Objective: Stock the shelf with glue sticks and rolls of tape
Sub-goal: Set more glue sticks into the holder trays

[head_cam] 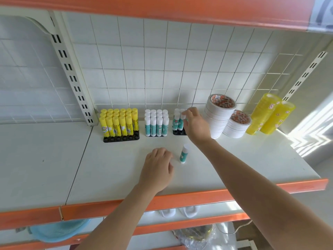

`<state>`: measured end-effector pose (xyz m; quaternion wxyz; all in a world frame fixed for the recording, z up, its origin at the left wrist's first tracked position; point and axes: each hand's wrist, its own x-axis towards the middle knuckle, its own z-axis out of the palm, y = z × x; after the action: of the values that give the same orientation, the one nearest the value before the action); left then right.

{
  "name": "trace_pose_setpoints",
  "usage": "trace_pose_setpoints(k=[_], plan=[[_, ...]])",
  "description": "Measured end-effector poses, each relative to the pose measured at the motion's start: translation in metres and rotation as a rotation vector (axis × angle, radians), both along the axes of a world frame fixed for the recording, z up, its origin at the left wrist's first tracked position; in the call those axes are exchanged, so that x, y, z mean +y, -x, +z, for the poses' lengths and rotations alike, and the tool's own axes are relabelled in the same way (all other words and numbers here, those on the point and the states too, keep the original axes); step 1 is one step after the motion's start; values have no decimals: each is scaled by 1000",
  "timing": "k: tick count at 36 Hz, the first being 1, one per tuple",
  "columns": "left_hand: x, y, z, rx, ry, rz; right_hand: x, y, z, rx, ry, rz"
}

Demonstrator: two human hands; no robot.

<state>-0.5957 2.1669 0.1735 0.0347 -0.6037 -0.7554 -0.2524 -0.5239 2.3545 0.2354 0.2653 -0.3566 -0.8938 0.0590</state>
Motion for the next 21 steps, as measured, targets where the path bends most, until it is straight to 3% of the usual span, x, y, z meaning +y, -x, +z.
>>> trace_pose_setpoints(k=[6,10,21], plan=[[2,1,-2,6,-16,0,-4,-3,3,-62,-98,29],[2,0,-1,2,-6,3,-2,-1,18,-251,-89,5],[1,0,2,-4,31,3,-18,-18,29,-257,225,24]])
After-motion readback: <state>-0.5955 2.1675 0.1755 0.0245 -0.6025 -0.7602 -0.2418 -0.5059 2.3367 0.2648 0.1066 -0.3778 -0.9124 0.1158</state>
